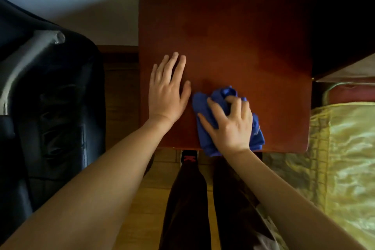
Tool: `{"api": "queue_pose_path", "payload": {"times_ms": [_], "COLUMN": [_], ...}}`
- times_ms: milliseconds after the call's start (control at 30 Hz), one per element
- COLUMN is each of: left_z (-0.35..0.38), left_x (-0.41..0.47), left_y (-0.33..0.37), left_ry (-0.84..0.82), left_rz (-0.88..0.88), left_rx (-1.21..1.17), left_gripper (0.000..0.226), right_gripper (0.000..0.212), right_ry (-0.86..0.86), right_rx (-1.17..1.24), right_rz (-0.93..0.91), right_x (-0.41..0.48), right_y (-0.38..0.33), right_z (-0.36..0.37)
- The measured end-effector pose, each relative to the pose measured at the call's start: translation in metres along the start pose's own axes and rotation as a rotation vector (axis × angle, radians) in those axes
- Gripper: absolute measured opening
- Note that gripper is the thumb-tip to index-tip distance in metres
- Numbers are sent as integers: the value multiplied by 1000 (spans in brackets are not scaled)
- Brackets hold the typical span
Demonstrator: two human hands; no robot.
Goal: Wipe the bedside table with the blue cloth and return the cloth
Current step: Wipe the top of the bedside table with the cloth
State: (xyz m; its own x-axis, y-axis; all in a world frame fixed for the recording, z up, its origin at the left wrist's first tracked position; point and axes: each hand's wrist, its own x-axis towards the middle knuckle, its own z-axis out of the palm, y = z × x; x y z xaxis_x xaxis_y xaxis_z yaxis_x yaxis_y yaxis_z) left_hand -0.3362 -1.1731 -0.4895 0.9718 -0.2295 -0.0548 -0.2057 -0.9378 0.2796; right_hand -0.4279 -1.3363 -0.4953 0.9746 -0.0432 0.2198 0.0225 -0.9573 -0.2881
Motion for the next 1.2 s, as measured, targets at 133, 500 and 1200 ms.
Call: {"api": "queue_pose_path", "payload": {"times_ms": [133,500,1200], "left_z": [0,2,-31], "left_x": [1,2,-1], "left_y": [1,0,-26], "left_ry": [-8,33,151], "left_rz": [-26,-16,-103], "left_rx": [-20,4,-457], "left_gripper": [57,56,47], "right_gripper": [39,45,37], "right_ry": [-40,50,2], "right_rx": [33,-38,42], "right_rz": [-74,174,-77], "right_x": [-21,171,-2], "right_y": [45,23,19], "right_z": [-21,27,-2]}}
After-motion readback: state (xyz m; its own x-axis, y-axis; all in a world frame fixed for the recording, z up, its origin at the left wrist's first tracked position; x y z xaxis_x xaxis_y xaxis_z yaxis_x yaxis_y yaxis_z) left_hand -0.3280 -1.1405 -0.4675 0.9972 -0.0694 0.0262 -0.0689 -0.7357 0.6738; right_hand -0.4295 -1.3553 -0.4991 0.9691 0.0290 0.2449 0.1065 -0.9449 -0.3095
